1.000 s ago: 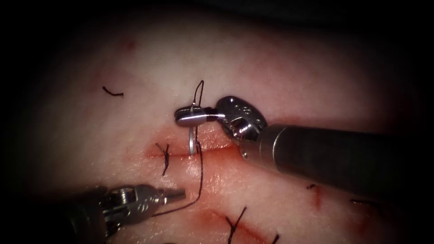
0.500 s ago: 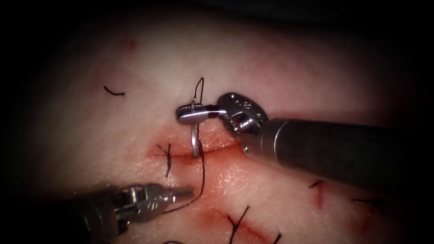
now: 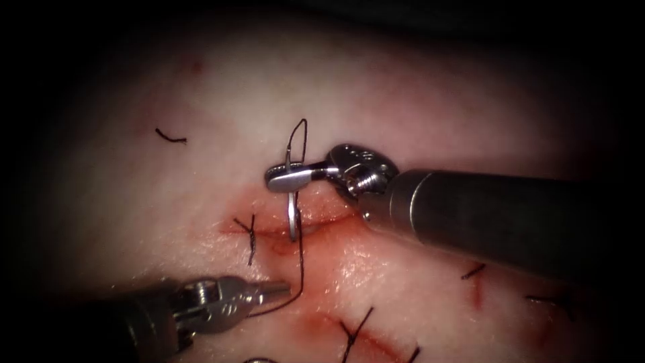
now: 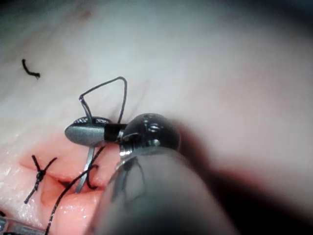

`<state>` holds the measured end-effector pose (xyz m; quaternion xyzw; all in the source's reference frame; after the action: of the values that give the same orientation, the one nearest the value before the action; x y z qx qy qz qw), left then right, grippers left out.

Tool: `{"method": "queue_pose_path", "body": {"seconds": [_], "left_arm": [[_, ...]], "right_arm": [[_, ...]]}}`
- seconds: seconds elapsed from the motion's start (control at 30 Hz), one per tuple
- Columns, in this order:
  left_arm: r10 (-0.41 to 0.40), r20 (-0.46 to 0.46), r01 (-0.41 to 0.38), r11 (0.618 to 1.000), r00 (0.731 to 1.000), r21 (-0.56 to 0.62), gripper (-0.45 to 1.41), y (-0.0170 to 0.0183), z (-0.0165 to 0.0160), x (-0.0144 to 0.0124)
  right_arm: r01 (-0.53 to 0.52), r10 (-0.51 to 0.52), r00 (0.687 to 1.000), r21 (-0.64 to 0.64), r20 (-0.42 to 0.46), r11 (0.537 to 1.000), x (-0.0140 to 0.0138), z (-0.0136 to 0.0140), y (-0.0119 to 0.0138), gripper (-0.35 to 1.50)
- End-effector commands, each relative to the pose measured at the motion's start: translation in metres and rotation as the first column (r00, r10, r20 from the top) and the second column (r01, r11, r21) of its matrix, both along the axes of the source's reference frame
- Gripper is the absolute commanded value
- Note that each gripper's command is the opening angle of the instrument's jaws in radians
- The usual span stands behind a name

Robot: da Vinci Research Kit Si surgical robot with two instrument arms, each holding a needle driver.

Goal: Wound Closure
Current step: Throw the needle through the tissue below the cut using the right driver.

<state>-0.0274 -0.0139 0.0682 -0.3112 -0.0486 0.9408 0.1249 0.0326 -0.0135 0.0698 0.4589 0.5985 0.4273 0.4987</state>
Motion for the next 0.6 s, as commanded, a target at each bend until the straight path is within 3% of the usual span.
{"method": "queue_pose_path", "body": {"seconds": [0.03,0.6], "left_arm": [[0.001,0.002,-0.001,1.0,1.0,-0.001,-0.45,0.0002,0.0005,-0.0005],[0.009,0.004,-0.009,1.0,1.0,-0.001,-0.45,0.0001,-0.0001,0.0]], "right_arm": [[0.009,-0.009,1.0,-0.001,0.022,1.0,0.0007,-0.0001,-0.0006,-0.35],[-0.015,0.014,0.993,0.006,0.118,1.0,0.0013,-0.0033,-0.0038,-0.35]]}}
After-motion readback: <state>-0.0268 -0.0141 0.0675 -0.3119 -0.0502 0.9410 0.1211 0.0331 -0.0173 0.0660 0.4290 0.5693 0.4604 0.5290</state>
